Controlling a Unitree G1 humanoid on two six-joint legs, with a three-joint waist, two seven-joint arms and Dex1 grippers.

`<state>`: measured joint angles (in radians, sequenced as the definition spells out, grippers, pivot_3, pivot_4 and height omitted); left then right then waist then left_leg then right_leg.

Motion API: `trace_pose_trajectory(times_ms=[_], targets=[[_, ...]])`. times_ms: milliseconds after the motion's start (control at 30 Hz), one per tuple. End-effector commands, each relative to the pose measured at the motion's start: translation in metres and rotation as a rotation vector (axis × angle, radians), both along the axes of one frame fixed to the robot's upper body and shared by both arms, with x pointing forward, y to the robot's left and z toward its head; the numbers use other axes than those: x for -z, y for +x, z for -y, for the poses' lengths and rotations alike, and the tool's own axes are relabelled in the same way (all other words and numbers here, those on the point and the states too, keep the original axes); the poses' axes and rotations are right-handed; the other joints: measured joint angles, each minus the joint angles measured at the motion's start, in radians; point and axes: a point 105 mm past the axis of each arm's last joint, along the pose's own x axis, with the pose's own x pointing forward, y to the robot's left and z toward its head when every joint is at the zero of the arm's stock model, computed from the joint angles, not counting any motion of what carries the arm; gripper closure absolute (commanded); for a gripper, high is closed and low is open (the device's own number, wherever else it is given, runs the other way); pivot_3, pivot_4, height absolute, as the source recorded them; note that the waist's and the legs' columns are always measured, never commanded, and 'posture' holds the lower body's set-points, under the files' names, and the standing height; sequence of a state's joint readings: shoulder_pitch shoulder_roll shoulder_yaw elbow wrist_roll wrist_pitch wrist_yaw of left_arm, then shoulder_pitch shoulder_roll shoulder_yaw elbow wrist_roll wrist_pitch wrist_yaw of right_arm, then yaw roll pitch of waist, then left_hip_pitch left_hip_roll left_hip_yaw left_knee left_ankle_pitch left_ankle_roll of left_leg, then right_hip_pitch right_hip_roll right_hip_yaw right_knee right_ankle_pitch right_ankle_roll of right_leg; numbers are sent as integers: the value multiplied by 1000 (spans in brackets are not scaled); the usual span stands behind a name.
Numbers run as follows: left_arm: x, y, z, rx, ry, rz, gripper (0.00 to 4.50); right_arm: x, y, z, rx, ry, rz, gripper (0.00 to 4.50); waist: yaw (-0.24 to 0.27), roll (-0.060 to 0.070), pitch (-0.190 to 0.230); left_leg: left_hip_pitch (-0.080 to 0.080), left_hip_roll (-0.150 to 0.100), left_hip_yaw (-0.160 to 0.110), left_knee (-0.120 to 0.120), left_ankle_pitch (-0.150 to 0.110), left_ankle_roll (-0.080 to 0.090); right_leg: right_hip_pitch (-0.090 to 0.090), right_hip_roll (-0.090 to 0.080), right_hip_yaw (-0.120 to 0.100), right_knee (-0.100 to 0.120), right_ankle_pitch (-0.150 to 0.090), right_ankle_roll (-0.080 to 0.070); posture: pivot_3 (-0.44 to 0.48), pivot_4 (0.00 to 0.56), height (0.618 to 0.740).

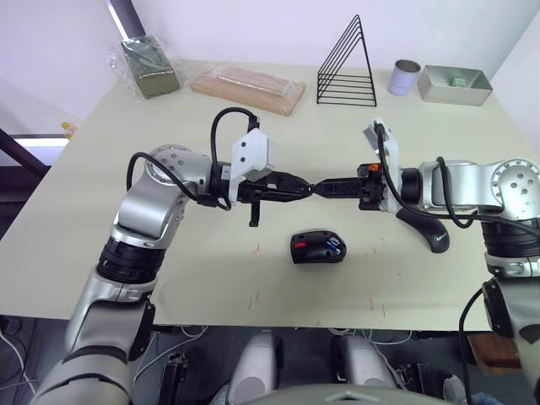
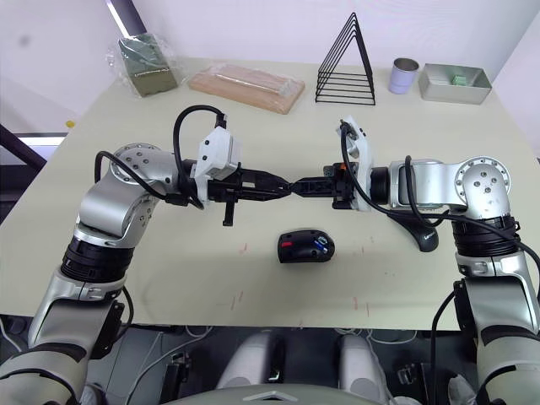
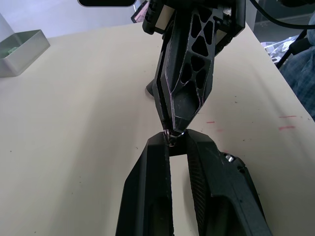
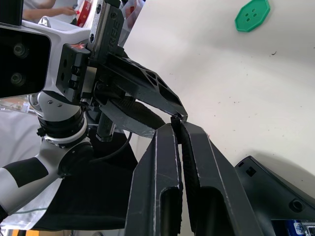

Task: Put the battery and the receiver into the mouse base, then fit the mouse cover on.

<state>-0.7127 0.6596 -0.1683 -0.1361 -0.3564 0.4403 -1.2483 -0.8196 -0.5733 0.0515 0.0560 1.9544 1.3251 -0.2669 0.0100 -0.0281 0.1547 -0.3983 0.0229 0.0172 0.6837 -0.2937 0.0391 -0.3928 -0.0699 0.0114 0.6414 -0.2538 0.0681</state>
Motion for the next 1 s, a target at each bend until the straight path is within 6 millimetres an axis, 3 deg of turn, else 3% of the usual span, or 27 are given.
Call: trace_pose_trajectory(times_ms=[33,100,167,267,300,367,600,767,1000], targets=[[-9,-2,2,21,-18,22,4483,-11,-3,2,-2,38,37,4485,0,0,0,0,0,0,0,0,0,0,0,0,0,0,0,0,150,740],[-9,-1,-5,-10,-34,-39,3469,-11,-3,5,2,23,44,4500,0,0,0,0,0,0,0,0,0,0,0,0,0,0,0,0,150,740],[-9,1,-12,-52,-53,-91,2868,-11,-4,9,9,0,53,4500,0,0,0,0,0,0,0,0,0,0,0,0,0,0,0,0,150,740],[-4,-1,-20,-79,-54,-144,1394,-11,-4,14,15,-25,63,4500,-4,0,0,0,0,0,0,0,0,0,0,0,0,0,0,0,150,740],[-3,-2,-22,-83,-53,-155,718,-11,-4,16,17,-32,65,4500,-5,0,0,0,0,0,0,0,0,0,0,0,0,0,0,0,150,740],[4,-6,-27,-93,-50,-189,57,-11,-5,19,19,-55,73,4500,-8,0,0,0,0,0,0,0,0,0,0,0,0,0,0,0,150,740],[34,-16,-33,-127,-47,-251,57,-15,-17,28,-4,-287,193,4500,-15,0,0,0,0,0,0,0,0,0,0,0,-1,0,0,0,150,740],[53,-24,-28,-121,-44,-258,57,-18,-19,30,-25,-486,291,4500,-21,1,0,0,1,0,-1,0,0,-1,-1,1,-1,0,0,0,150,740],[67,-23,-21,-103,-36,-244,57,-15,-25,20,-216,-774,388,4500,-21,2,0,-1,0,2,-2,0,0,-4,-4,2,-2,-1,-4,0,150,740]])
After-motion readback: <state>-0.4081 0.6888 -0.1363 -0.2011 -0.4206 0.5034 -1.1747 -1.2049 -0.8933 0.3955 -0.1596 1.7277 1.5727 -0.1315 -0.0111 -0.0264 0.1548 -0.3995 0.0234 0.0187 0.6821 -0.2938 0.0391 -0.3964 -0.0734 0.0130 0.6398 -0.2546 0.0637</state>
